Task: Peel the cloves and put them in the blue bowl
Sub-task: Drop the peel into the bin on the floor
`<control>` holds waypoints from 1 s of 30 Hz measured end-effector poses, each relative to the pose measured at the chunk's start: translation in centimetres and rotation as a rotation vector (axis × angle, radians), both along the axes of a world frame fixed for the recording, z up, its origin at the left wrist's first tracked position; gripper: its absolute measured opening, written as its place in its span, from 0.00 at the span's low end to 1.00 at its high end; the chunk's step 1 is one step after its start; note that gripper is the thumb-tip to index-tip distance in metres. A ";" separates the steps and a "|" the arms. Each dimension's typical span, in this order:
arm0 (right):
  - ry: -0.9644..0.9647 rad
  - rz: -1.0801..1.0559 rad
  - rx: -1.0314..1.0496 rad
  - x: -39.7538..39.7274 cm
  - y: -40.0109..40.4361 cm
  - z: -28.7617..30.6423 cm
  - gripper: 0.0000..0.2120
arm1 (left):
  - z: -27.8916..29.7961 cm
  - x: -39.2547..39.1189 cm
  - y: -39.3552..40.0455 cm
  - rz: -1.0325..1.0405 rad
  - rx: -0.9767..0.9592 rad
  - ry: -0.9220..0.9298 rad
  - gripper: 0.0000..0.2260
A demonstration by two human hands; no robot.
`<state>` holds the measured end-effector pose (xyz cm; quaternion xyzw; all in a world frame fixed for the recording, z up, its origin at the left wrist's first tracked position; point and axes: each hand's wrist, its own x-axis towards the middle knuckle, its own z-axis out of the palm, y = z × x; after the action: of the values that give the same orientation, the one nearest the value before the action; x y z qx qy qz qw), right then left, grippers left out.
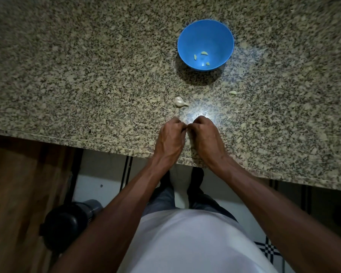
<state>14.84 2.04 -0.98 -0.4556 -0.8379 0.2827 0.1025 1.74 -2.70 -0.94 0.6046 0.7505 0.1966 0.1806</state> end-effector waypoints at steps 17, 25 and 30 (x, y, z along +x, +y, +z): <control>0.462 -0.262 -0.782 -3.9 1.8 1.9 0.06 | 0.7 -3.4 -2.5 0.537 0.050 -0.756 0.03; 0.525 -0.066 -1.128 -14.1 -3.5 4.9 0.06 | 3.6 -11.2 -10.3 0.874 0.342 -1.046 0.03; 0.443 0.065 -1.231 -22.3 -11.9 4.9 0.09 | 4.0 -16.2 -20.0 1.092 0.445 -1.039 0.04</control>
<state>-7.49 -9.86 3.95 -0.3366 -0.4954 0.8007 -0.0153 -14.44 -22.72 3.04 0.0027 0.7038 0.6607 0.2611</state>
